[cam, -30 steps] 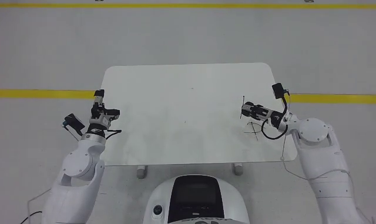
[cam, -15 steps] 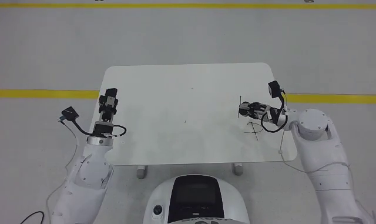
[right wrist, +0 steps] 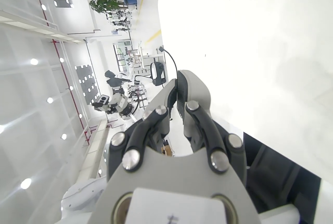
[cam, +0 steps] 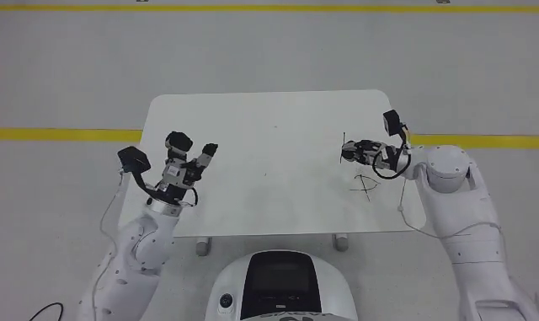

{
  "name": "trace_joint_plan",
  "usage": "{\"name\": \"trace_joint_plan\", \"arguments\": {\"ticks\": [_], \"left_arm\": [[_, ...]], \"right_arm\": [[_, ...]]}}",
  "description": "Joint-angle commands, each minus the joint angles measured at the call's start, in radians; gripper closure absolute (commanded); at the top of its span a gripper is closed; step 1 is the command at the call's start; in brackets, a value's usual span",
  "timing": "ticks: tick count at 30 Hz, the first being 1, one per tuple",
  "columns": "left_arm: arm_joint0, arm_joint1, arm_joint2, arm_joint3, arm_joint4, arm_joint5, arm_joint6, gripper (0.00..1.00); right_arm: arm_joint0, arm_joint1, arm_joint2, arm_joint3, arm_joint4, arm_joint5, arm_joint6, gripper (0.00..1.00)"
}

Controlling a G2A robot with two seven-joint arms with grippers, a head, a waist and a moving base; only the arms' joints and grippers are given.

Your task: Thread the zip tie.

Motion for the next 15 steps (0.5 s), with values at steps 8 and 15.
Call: {"name": "trace_joint_plan", "arguments": {"ticks": [8,15], "left_arm": [[-0.033,0.043,0.072,0.077,0.145,0.000,0.168,0.00],[-0.041,0.044,0.074,0.074,0.180,0.006,0.156,0.00]], "right_arm": [[0.048,-0.001,-0.040,0.045,-0.005,0.088,-0.020,1.00],[0.047,-0.001,-0.041,0.045,-0.004,0.087,-0.024,1.00]]}}
